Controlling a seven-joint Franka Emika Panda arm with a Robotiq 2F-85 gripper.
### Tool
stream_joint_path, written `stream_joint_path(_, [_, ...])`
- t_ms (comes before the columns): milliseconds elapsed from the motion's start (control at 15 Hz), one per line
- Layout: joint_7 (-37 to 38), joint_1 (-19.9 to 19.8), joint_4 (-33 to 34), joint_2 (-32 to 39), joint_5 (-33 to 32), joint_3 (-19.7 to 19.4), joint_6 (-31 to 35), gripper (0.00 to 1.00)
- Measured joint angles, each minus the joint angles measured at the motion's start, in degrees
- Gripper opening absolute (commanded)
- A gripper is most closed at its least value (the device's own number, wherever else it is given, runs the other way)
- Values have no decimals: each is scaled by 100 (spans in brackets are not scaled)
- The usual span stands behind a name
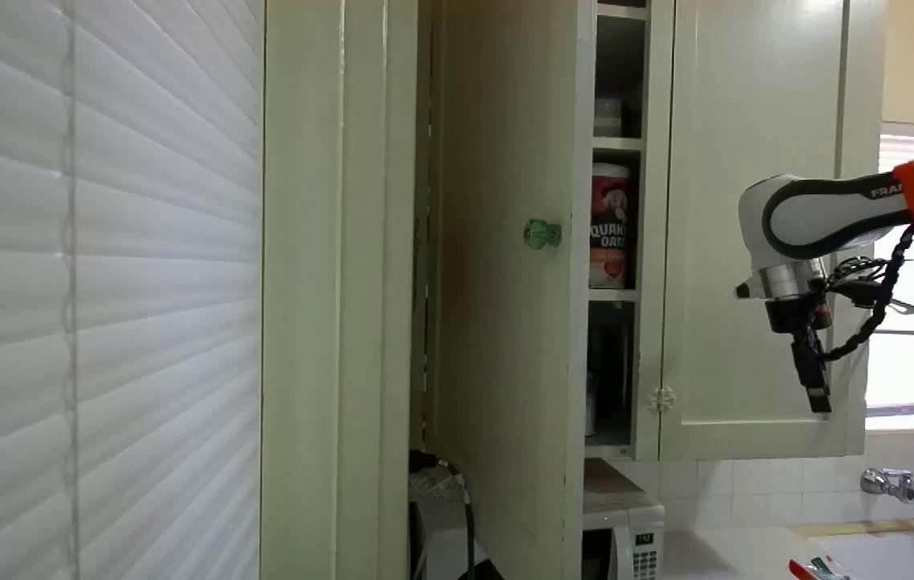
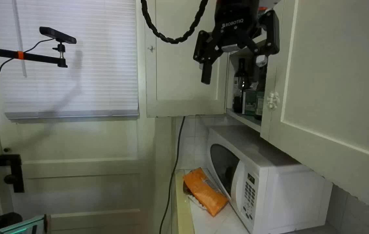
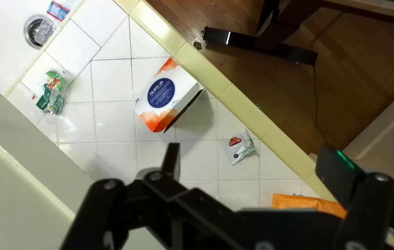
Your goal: Put the orange packet into the cupboard
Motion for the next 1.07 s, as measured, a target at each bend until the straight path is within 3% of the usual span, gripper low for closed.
stream_joint_path(733, [0,10,-3,5,0,16,0,100])
stream_joint_path(1067, [-213,310,-61,198,-1,369,10,100])
